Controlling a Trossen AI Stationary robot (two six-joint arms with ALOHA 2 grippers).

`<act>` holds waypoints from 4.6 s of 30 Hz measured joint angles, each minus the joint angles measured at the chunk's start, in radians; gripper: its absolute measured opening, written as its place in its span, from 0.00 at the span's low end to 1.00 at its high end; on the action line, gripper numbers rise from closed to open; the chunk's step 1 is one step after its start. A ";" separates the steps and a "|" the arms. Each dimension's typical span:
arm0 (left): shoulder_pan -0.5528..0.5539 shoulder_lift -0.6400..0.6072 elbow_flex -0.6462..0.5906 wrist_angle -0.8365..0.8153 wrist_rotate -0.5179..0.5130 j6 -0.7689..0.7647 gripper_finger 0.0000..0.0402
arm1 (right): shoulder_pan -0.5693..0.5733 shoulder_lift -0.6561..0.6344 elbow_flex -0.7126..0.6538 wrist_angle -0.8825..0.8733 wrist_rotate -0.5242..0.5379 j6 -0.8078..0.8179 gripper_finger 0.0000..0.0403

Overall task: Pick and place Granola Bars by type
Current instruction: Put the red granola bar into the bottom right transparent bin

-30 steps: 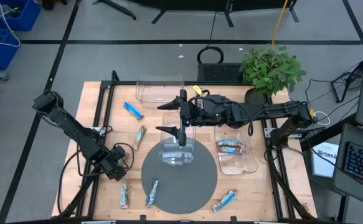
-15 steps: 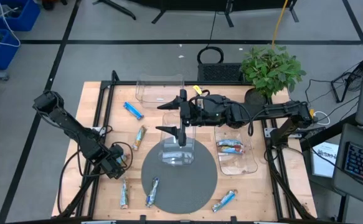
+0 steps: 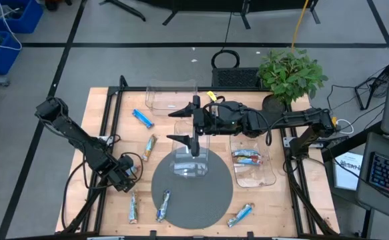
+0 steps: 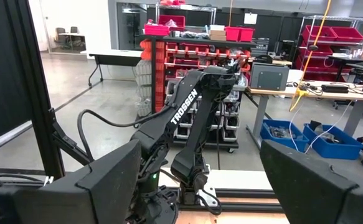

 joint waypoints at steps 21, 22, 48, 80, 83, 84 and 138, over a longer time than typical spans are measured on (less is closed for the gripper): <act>0.026 -0.039 0.198 -0.015 -0.532 0.189 0.02 | -0.002 0.000 0.000 -0.001 0.109 0.018 0.80; 0.030 -0.040 0.202 -0.009 -0.563 0.202 0.02 | -0.002 0.000 0.000 -0.001 0.108 0.035 0.80; 0.182 -0.282 0.244 0.740 -0.971 1.224 0.02 | -0.003 -0.016 0.000 -0.055 0.107 0.185 0.80; 0.506 -0.050 0.554 0.826 -0.489 1.496 0.01 | -0.003 -0.016 0.000 -0.053 0.111 0.157 0.80; 0.526 -0.040 0.562 0.825 -0.475 1.496 0.01 | -0.003 -0.016 0.000 -0.053 0.110 0.157 0.80; 0.531 -0.040 0.562 0.823 -0.464 1.495 0.01 | -0.003 -0.016 0.000 -0.053 0.109 0.157 0.80; 0.543 -0.042 0.562 0.824 -0.485 1.508 0.67 | 0.000 -0.016 0.000 -0.046 0.106 0.140 0.01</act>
